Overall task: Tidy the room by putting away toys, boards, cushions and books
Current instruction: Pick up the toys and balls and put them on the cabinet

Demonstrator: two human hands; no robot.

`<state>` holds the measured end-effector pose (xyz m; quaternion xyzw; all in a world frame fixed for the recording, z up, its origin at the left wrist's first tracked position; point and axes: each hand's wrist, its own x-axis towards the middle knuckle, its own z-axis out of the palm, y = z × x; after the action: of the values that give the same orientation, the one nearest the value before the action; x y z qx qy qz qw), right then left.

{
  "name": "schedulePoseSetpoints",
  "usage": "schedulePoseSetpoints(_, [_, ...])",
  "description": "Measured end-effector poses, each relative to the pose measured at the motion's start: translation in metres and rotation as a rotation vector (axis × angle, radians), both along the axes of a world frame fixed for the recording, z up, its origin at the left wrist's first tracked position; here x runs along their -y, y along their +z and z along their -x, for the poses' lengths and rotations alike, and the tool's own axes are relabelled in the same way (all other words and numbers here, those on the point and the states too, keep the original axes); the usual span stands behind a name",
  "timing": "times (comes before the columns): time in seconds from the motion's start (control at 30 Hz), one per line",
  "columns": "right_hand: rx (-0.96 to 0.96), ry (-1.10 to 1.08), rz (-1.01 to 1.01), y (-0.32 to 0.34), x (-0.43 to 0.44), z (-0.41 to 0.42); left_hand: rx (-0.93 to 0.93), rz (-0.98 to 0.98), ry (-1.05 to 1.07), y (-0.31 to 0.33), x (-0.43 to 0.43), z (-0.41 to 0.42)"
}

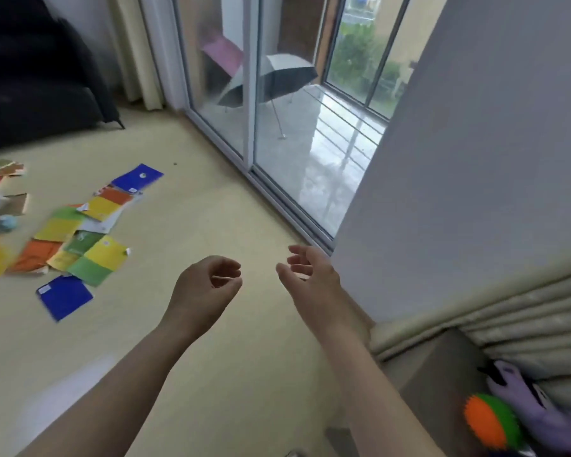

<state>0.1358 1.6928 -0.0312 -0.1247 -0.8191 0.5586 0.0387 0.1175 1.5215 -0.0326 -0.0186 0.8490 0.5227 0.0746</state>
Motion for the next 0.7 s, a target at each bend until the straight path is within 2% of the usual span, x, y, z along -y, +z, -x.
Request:
schedulePoseSetpoints(0.2, [-0.018,0.21,0.032,-0.01,0.205,0.023,-0.032,0.035,0.233,0.008,0.198,-0.013])
schedulePoseSetpoints(0.33, [-0.023,0.314,0.038,-0.014,0.312,0.026,-0.042,0.064,0.333,0.011,0.297,-0.029])
schedulePoseSetpoints(0.5, [-0.04,0.441,-0.004,-0.011,0.396,0.04,-0.032,0.051,0.457,0.01,0.38,-0.039])
schedulePoseSetpoints(0.7, [-0.006,0.521,-0.018,-0.023,0.458,0.073,0.039,0.027,0.613,-0.007,0.459,-0.043])
